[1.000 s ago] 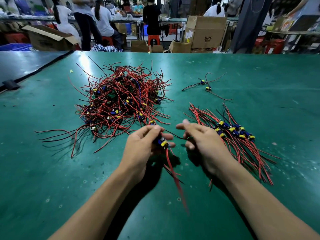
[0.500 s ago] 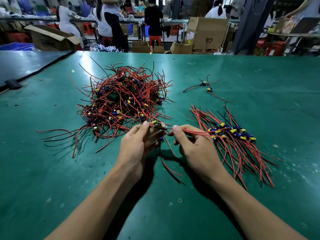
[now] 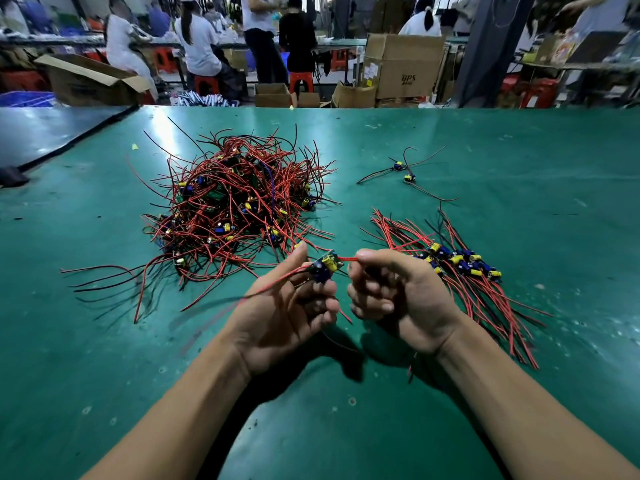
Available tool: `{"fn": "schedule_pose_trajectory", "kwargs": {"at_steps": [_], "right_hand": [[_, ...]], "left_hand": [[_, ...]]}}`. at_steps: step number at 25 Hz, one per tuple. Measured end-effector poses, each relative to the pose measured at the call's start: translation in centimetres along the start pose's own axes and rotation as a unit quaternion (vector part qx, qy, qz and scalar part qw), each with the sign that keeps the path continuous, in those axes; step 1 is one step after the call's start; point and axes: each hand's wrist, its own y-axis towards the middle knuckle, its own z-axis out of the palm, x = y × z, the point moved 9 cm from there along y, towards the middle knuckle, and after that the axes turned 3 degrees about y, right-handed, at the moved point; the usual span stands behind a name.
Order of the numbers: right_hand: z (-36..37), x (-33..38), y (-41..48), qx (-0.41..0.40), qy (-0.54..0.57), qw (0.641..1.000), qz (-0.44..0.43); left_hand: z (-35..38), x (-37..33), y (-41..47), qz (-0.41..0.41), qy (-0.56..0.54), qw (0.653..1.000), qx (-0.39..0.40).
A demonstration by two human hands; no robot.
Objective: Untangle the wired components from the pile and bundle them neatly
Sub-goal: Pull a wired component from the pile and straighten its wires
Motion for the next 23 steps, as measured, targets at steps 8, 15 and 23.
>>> {"fn": "schedule_pose_trajectory", "kwargs": {"at_steps": [8,15,23], "right_hand": [[-1.6,-0.8,0.5,-0.062,-0.143,0.988,0.009],[-2.2,-0.1,0.7,-0.108,-0.157,0.978,-0.082],[-2.2,-1.8,1.1,-0.027,-0.128,0.991,-0.004]], "left_hand": [[0.4,0.6,0.2,0.033,0.133,0.991,0.009],[0.1,0.3,0.2,0.080,0.217,0.972,-0.033],[0.2,0.7,0.2,0.092,0.238,0.966,-0.032]]}}
